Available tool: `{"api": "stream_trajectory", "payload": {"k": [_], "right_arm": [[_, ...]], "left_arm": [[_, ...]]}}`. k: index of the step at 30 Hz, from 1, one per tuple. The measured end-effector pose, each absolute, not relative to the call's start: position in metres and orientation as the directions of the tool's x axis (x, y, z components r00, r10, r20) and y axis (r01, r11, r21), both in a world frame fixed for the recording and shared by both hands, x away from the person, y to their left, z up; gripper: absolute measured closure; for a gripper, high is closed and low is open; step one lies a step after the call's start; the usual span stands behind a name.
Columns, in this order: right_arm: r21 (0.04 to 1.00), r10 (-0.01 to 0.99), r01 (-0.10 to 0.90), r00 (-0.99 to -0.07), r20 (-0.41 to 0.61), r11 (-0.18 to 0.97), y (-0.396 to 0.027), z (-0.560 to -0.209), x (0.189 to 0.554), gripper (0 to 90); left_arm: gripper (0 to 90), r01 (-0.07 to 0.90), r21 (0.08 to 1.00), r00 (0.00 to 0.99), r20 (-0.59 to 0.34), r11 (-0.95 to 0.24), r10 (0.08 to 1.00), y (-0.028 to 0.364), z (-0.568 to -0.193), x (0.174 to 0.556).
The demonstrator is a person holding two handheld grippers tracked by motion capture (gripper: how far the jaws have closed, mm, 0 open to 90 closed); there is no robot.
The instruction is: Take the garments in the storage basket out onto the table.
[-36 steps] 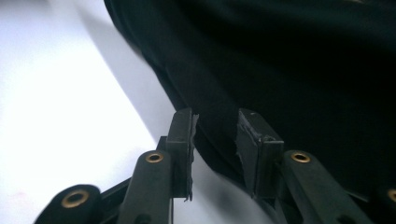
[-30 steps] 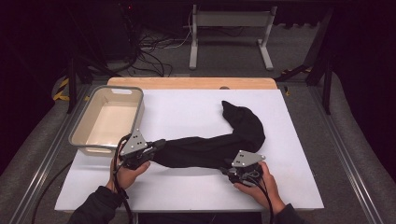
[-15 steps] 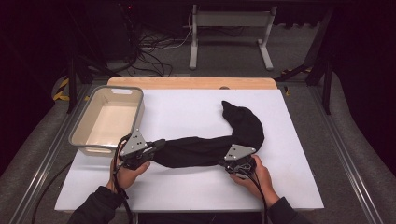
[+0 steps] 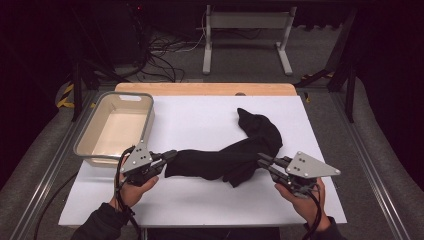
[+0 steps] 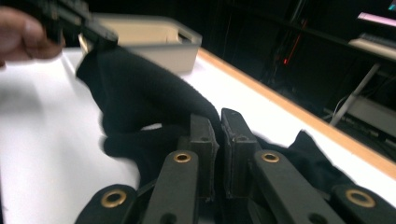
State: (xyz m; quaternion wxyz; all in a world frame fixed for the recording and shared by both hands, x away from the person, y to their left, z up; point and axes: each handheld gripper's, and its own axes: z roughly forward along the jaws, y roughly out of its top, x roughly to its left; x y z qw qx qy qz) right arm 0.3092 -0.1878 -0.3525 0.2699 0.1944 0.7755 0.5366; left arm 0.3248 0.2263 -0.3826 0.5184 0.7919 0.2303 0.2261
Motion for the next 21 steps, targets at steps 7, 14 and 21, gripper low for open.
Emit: {"api": "stream_trajectory", "payload": {"k": [7,14,21], "right_arm": [[0.941,0.579,0.013,-0.792,-0.196,0.337,-0.186,-0.352,0.305,77.0],[0.944,0.587,0.051,-0.793,-0.160,0.326,-0.184,-0.361,0.315,69.9],[0.924,0.680,0.129,-0.714,-0.165,0.359,-0.192,-0.380,0.342,63.4]], "left_arm": [[88.6,0.106,0.927,0.799,0.136,-0.361,0.586,0.230,-0.375,0.308],[88.7,0.128,0.922,0.794,0.126,-0.366,0.595,0.244,-0.378,0.292],[87.2,0.128,0.922,0.792,0.127,-0.366,0.597,0.249,-0.379,0.285]]}}
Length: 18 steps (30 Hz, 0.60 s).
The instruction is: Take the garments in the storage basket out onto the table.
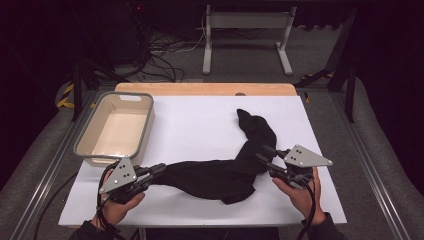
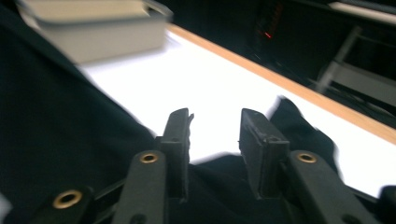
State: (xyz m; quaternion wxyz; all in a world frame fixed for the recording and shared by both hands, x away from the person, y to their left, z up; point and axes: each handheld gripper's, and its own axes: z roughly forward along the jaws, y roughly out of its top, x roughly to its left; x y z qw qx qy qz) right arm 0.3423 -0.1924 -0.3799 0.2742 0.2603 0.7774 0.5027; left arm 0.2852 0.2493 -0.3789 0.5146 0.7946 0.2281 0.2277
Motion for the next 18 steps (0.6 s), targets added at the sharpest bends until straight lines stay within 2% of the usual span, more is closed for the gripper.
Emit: {"api": "stream_trajectory", "payload": {"k": [5,9,11,12,16,18], "right_arm": [[0.907,0.740,0.233,-0.662,-0.117,0.352,-0.204,-0.399,0.376,56.5],[0.891,0.780,0.305,-0.620,-0.083,0.337,-0.210,-0.410,0.403,49.9],[0.878,0.792,0.340,-0.607,-0.069,0.338,-0.210,-0.413,0.420,46.1],[0.862,0.795,0.377,-0.604,-0.048,0.338,-0.208,-0.415,0.438,43.8],[0.830,0.805,0.433,-0.592,-0.034,0.353,-0.203,-0.422,0.467,44.8],[0.815,0.804,0.458,-0.594,-0.016,0.355,-0.200,-0.424,0.480,48.8]], "left_arm": [[81.0,0.123,0.924,0.793,0.128,-0.362,0.596,0.244,-0.379,0.288],[72.2,0.128,0.918,0.814,0.119,-0.374,0.569,0.232,-0.382,0.299],[65.5,0.148,0.902,0.828,0.111,-0.405,0.550,0.220,-0.390,0.309],[59.4,0.156,0.893,0.837,0.107,-0.422,0.537,0.215,-0.392,0.313],[50.9,0.169,0.834,0.868,0.127,-0.525,0.480,0.185,-0.404,0.336],[49.6,0.180,0.823,0.894,0.092,-0.539,0.438,0.171,-0.408,0.352]]}}
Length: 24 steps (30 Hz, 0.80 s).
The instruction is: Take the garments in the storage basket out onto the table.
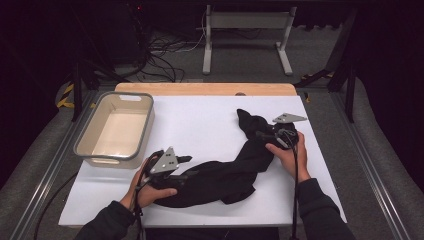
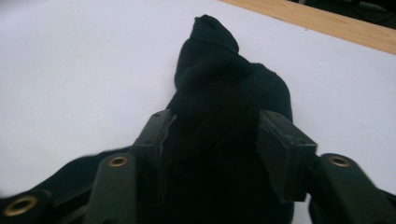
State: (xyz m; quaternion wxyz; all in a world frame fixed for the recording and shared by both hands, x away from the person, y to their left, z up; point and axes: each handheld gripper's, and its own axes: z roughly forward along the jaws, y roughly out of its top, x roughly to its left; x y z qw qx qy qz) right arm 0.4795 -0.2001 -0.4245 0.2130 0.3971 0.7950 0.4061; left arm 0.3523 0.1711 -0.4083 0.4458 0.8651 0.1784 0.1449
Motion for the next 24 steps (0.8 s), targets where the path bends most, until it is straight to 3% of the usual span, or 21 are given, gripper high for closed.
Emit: {"api": "stream_trajectory", "payload": {"k": [2,6,9,16,21,24], "right_arm": [[0.793,0.803,0.468,-0.594,-0.046,0.391,-0.195,-0.426,0.492,54.1],[0.771,0.804,0.488,-0.592,-0.050,0.408,-0.191,-0.430,0.506,75.6],[0.768,0.798,0.491,-0.601,-0.042,0.411,-0.188,-0.431,0.509,83.5],[0.814,0.802,0.429,-0.592,-0.075,0.392,-0.180,-0.409,0.509,88.2],[0.863,0.798,0.363,-0.598,-0.074,0.352,-0.174,-0.387,0.504,88.3],[0.900,0.787,0.289,-0.610,-0.090,0.327,-0.167,-0.368,0.494,88.3]], "left_arm": [[49.6,0.192,0.791,0.899,0.095,-0.580,0.427,0.158,-0.414,0.366],[50.5,0.215,0.740,0.915,0.075,-0.637,0.396,0.138,-0.427,0.387],[56.3,0.231,0.721,0.921,0.053,-0.653,0.385,0.130,-0.436,0.397],[79.6,0.264,0.667,0.921,0.039,-0.697,0.386,0.118,-0.452,0.403],[84.0,0.278,0.668,0.912,0.042,-0.690,0.409,0.123,-0.449,0.401],[84.6,0.262,0.697,0.888,0.097,-0.667,0.450,0.135,-0.436,0.395]]}}
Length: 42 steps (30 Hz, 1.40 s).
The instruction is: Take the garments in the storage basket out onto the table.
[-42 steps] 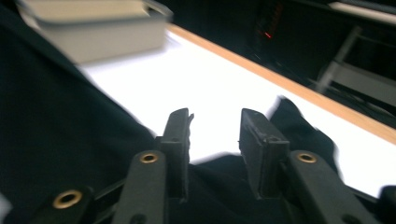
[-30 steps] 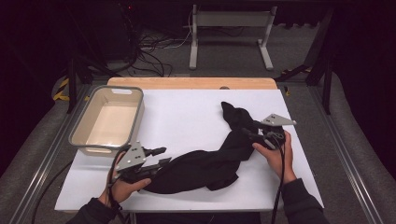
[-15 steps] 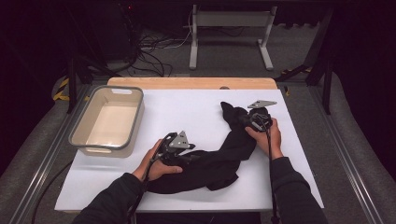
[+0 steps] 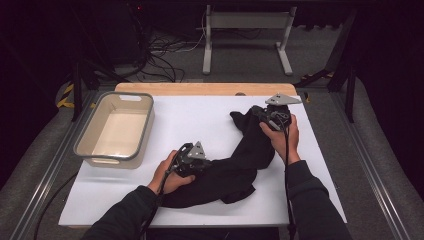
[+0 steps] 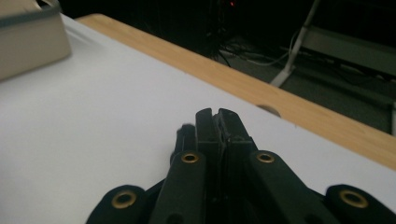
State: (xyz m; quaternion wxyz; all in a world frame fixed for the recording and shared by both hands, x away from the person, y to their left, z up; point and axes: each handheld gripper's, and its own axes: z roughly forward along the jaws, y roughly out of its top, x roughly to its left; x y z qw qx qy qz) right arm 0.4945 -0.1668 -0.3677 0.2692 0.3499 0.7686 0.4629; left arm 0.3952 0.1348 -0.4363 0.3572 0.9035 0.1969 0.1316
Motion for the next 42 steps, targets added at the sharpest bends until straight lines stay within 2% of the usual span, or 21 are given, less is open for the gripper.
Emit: {"api": "stream_trajectory", "payload": {"k": [6,12,14,20,28,34,38,42], "right_arm": [[0.956,0.802,0.179,-0.591,-0.085,0.232,-0.172,-0.346,0.473,88.3],[0.981,0.829,0.160,-0.559,0.001,0.106,-0.194,-0.339,0.460,88.4],[0.981,0.827,0.166,-0.563,0.011,0.100,-0.194,-0.339,0.460,88.4],[0.974,0.826,0.184,-0.563,-0.003,0.129,-0.198,-0.348,0.451,88.3],[0.966,0.858,0.201,-0.513,-0.036,0.161,-0.228,-0.362,0.420,88.3],[0.949,0.887,0.247,-0.457,-0.066,0.198,-0.255,-0.378,0.392,88.3],[0.925,0.901,0.302,-0.424,-0.085,0.230,-0.267,-0.391,0.383,88.2],[0.903,0.920,0.355,-0.380,-0.096,0.241,-0.281,-0.402,0.380,88.2]], "left_arm": [[84.7,0.239,0.788,0.822,0.147,-0.568,0.550,0.177,-0.399,0.381],[84.7,0.171,0.851,0.776,0.195,-0.497,0.600,0.206,-0.363,0.360],[84.7,0.166,0.852,0.774,0.200,-0.497,0.600,0.207,-0.360,0.357],[84.3,0.112,0.860,0.830,0.193,-0.497,0.522,0.197,-0.358,0.337],[84.4,0.011,0.856,0.929,0.183,-0.517,0.323,0.151,-0.367,0.300],[83.5,0.006,0.828,0.963,0.146,-0.560,0.225,0.124,-0.387,0.293],[77.7,0.007,0.816,0.967,0.142,-0.578,0.212,0.117,-0.393,0.290],[66.4,0.038,0.842,0.943,0.147,-0.539,0.297,0.135,-0.383,0.294]]}}
